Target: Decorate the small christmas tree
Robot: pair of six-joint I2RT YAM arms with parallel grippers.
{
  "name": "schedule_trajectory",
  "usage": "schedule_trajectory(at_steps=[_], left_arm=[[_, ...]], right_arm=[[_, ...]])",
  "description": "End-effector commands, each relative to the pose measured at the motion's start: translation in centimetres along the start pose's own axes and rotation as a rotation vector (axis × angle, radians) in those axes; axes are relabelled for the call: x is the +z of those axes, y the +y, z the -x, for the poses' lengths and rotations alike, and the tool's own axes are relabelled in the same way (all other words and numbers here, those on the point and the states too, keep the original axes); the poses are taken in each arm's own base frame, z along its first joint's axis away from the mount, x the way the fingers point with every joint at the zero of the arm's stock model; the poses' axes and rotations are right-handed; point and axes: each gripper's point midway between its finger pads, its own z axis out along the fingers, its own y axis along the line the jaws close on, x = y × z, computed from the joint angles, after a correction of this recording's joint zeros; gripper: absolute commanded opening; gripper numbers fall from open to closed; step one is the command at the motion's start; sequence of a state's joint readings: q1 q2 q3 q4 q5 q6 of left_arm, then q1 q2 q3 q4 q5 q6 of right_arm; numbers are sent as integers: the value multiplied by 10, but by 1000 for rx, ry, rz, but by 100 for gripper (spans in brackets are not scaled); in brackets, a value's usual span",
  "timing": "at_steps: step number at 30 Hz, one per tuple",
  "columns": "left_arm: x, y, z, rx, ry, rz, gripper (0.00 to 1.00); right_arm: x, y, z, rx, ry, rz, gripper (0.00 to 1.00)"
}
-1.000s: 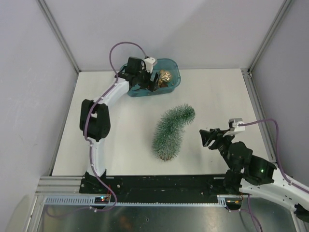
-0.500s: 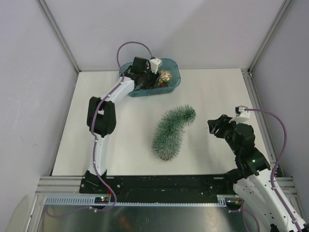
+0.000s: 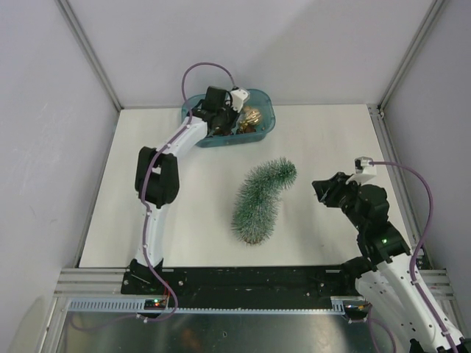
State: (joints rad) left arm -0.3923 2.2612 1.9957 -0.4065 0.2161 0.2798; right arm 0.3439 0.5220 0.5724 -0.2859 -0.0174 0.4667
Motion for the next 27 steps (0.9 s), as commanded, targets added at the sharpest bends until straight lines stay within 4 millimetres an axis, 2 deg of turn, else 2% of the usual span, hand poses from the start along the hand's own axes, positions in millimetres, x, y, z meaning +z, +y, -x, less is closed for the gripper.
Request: schedule_trajectory(at_steps=[1, 9, 14, 22, 27], left_arm=[[-77, 7, 85, 91, -192, 67, 0], [-197, 3, 148, 172, -377, 154, 0], [-271, -14, 166, 233, -486, 160, 0], [-357, -12, 189, 237, -608, 279, 0], [-383, -16, 182, 229, -613, 303, 0]], right_arm=[[0, 17, 27, -8, -73, 62, 35], [2, 16, 33, -17, -92, 72, 31], [-1, 18, 39, -22, -113, 86, 30], [-4, 25, 45, -17, -129, 125, 30], [-9, 32, 56, -33, -149, 140, 30]])
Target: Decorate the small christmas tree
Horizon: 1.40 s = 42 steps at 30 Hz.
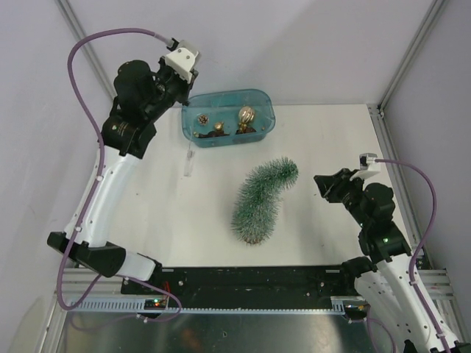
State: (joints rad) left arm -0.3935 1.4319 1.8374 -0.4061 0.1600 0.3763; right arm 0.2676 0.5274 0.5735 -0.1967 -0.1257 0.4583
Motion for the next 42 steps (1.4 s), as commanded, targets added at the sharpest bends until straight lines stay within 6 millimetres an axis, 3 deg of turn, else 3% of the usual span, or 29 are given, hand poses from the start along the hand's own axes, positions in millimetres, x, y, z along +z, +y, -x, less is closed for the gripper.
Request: schedule_trajectory(at_steps=[1, 9, 14, 19, 23, 34, 42], left_arm=[[-29, 4, 11, 16, -2, 33, 0], [-65, -15, 5, 3, 2, -28, 0], [-75, -23, 6, 0, -7, -53, 0], [-76, -23, 14, 2, -24, -57, 0], [-72, -20, 18, 15, -30, -50, 0], [-60, -22, 16, 39, -21, -67, 0], [-46, -25, 19, 39, -22, -83, 0]], right_arm=[[-7, 25, 40, -44, -93, 69, 30], [-2, 44, 91, -149, -168, 74, 47], [21, 54, 111, -181, -171, 121, 60], [53, 64, 113, -220, -115, 237, 76], [72, 75, 115, -293, -110, 333, 84], [102, 123, 97, -580, -140, 563, 91], [132, 140, 83, -657, -84, 627, 91]])
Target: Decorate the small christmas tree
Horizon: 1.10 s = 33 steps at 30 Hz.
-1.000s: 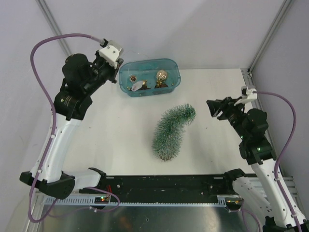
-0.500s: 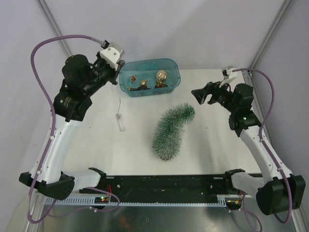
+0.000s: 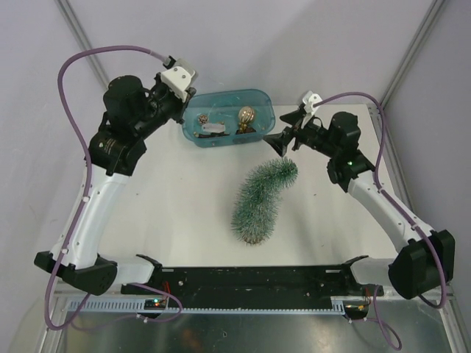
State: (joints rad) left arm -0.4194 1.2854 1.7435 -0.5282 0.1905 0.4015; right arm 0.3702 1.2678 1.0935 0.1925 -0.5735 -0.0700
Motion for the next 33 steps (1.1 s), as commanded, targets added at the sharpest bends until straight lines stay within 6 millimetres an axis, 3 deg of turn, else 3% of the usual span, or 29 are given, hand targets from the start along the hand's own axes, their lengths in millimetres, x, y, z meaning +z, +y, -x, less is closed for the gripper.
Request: schedule_trajectory(at_steps=[1, 12, 18, 22, 26, 30, 33], left_arm=[[2, 1, 25, 28, -63, -7, 0], [12, -6, 26, 31, -55, -33, 0], [9, -6, 23, 40, -42, -32, 0], [8, -7, 23, 39, -41, -35, 0], [9, -7, 24, 34, -41, -39, 0], [8, -7, 27, 31, -47, -39, 0], [7, -6, 29, 31, -51, -35, 0]], right_arm=[[10, -3, 21, -88, -50, 45, 91], [31, -18, 22, -104, -66, 40, 88], [31, -27, 32, -184, -68, -31, 87], [35, -22, 34, -239, -67, -35, 90], [44, -12, 24, -225, -26, 36, 91], [50, -12, 15, -208, 2, 51, 86], [53, -17, 12, -197, 12, 34, 68]])
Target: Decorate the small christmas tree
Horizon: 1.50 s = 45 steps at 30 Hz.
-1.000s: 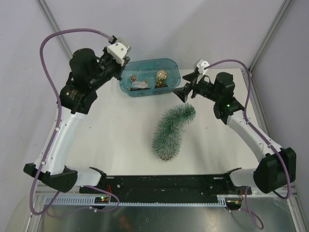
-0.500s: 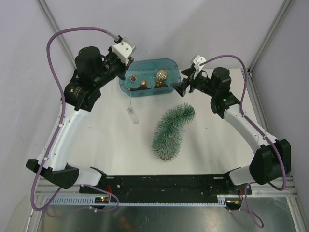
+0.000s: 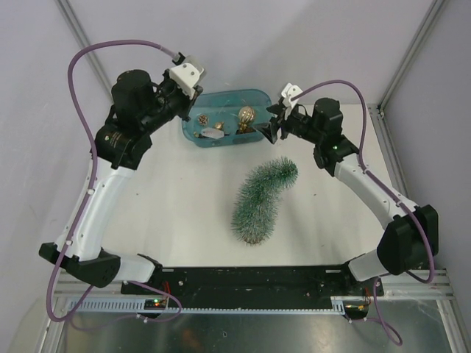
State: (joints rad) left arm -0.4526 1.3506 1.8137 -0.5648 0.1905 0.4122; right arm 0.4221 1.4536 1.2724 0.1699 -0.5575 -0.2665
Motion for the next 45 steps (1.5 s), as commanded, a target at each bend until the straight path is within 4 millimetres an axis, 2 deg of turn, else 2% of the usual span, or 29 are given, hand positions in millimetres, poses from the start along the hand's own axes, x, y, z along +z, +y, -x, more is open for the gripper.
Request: schedule_trajectory(at_steps=[1, 2, 5, 6, 8, 11, 15, 19, 23, 25, 30, 35, 38, 41, 45], left_arm=[[-10, 5, 27, 26, -68, 13, 0], [-11, 5, 28, 26, -70, 16, 0], [-13, 9, 32, 28, -74, 31, 0], [-14, 10, 32, 29, -73, 34, 0], [-14, 10, 32, 31, -73, 40, 0], [-14, 13, 26, 33, -54, 56, 0], [-15, 18, 15, 30, -18, 97, 0], [-19, 28, 2, 18, 27, 168, 0], [-30, 53, -12, -15, 85, 308, 0], [-37, 69, -21, -40, 112, 374, 0], [-52, 97, -51, -110, 161, 459, 0], [-60, 100, -74, -120, 180, 466, 0], [-63, 105, -82, -108, 181, 495, 0], [-67, 111, -91, -108, 191, 520, 0], [-75, 119, -103, -123, 203, 550, 0]], right_arm=[[4, -7, 8, -11, -3, -10, 58], [5, -8, 7, -7, 0, -8, 49], [5, -10, 4, 8, 16, -13, 14], [4, -12, 4, 11, 19, -22, 7], [1, -17, 6, 16, 20, -45, 2], [-11, -29, 15, 37, 4, -92, 0], [-34, -58, 26, 74, -13, -208, 0], [-61, -93, 19, 115, 6, -396, 0], [-95, -128, 6, 200, 13, -588, 0], [-109, -138, 4, 234, 1, -644, 0], [-140, -148, 3, 260, -10, -764, 0], [-172, -158, -6, 295, 20, -893, 0], [-196, -168, -10, 309, 33, -1000, 0], [-213, -173, -10, 312, 34, -1067, 0], [-239, -179, -19, 344, 64, -1177, 0]])
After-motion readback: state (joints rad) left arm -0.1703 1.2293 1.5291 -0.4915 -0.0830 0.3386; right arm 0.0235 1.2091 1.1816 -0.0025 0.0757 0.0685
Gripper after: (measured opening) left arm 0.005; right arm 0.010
